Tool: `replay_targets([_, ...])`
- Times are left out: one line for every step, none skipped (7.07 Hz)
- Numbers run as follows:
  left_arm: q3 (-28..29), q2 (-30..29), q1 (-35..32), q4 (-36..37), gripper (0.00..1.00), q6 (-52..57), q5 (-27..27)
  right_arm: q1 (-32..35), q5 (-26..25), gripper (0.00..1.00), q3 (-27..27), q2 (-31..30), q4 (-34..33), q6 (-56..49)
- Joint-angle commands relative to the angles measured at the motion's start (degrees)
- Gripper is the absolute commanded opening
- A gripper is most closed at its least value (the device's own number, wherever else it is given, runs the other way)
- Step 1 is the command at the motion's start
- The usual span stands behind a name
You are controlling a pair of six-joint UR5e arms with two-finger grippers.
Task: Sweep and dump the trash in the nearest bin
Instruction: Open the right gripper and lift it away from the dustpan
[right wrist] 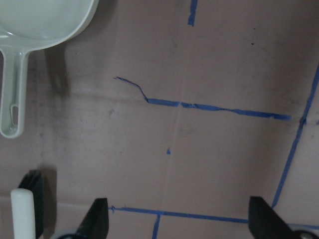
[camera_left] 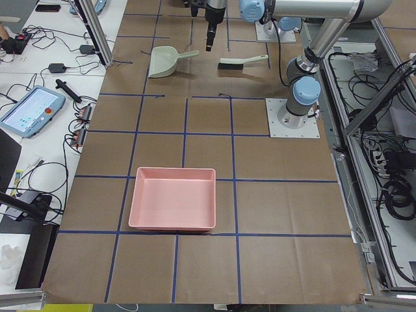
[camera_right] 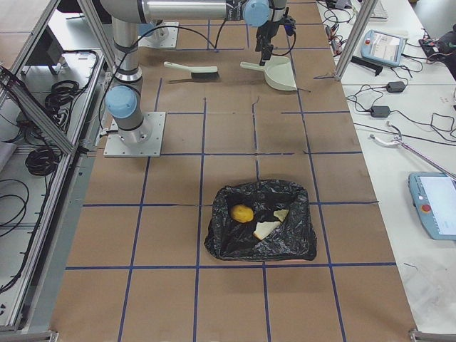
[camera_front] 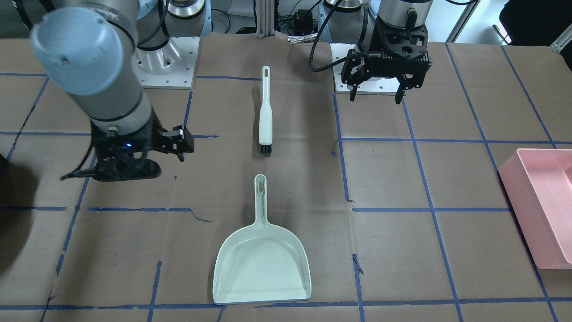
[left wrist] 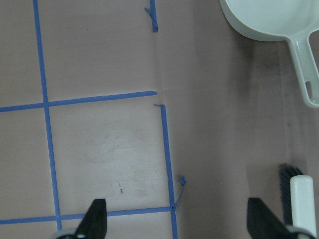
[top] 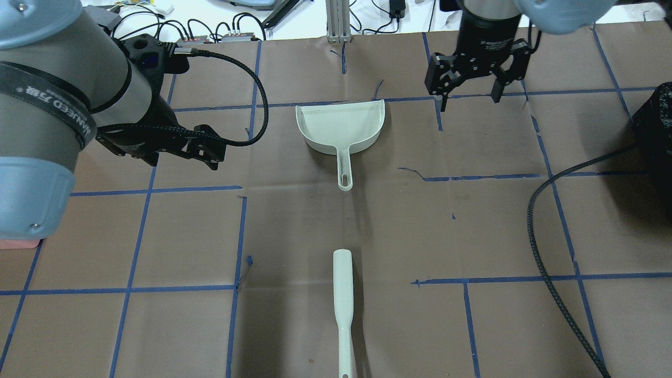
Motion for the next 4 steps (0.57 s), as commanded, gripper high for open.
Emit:
replay_targets([0.0,-0.3,0.0,0.0,0.99,-0.2,-0.1,-3.5,0.1,1.0,5.8,-7.5,-0.1,-2.5])
replay_targets([0.0,-0.3,0.0,0.0,0.99,-0.3,-0.1,-3.3,0.2,1.0,7.0,-9.8,-0.1,0.2])
replay_targets([0.0,-0.3,0.0,0.0,0.99,-0.3,-0.2,-3.2,0.9,1.0,9.4,-11.4,-0.3,2.0])
replay_targets([0.0,-0.3,0.0,0.0,0.99,-0.4,-0.2,-3.2,1.0,1.0,12.4,-12.9,-3.3,3.2])
